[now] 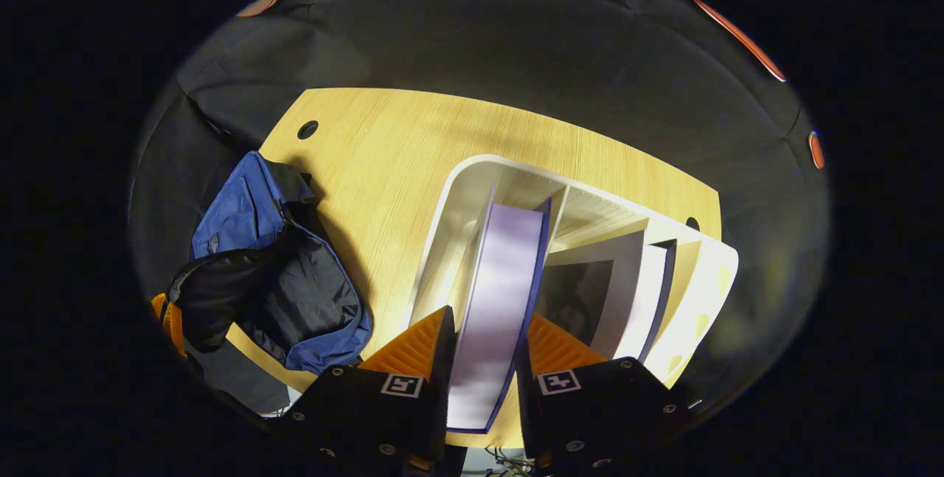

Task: Open the schoolbag, grab two books from the bookshelf and put them into the schoolbag.

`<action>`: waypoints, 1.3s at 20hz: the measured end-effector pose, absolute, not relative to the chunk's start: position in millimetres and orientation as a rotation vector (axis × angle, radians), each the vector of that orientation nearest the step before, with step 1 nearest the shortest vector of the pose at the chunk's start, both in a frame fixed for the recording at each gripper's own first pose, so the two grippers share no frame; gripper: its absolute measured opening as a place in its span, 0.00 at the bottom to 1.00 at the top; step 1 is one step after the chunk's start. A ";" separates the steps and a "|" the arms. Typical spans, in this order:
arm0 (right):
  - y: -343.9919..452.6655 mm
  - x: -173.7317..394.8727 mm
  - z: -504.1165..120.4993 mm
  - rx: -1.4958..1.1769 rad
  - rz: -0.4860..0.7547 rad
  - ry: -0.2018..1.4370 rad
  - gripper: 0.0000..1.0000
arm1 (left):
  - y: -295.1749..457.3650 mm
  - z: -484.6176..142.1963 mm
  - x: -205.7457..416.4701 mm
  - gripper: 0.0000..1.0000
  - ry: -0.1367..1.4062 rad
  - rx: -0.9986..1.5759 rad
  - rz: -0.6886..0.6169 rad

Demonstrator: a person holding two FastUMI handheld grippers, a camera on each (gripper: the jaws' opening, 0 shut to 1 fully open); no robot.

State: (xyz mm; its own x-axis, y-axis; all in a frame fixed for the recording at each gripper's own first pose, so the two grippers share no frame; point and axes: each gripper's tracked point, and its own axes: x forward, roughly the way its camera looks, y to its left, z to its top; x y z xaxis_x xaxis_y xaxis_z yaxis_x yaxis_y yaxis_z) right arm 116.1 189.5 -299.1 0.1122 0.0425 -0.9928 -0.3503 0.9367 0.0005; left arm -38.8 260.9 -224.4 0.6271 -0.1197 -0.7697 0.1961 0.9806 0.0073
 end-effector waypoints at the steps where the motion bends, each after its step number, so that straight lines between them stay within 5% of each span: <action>1: 188.9 115.2 -299.6 -0.254 0.294 1.436 0.42 | 259.1 -223.4 -41.3 0.02 0.879 0.095 -0.175; 6: 189.6 117.4 -299.7 -0.260 0.299 1.428 0.41 | 253.2 -218.7 -45.0 0.02 0.887 0.114 -0.139; 7: 189.1 117.9 -299.2 -0.252 0.294 1.428 0.31 | 253.8 -218.7 -47.9 0.02 0.899 0.118 -0.124; 8: 187.8 117.4 -296.8 -0.241 0.298 1.435 0.39 | 254.1 -219.2 -49.1 0.02 0.905 0.126 -0.112; 9: 193.0 117.2 -294.8 -0.191 0.323 1.438 0.29 | 254.0 -219.1 -49.6 0.02 0.909 0.132 -0.104; 10: 192.4 120.0 -291.7 -0.185 0.326 1.438 0.36 | 251.7 -219.7 -50.8 0.02 0.913 0.136 -0.097; 11: 190.5 116.9 -293.0 -0.180 0.349 1.439 0.30 | 249.3 -219.2 -51.3 0.02 0.917 0.138 -0.091; 26: 136.7 90.6 -182.4 0.054 0.449 1.283 0.29 | 230.1 -220.9 -62.3 0.02 0.966 0.174 -0.033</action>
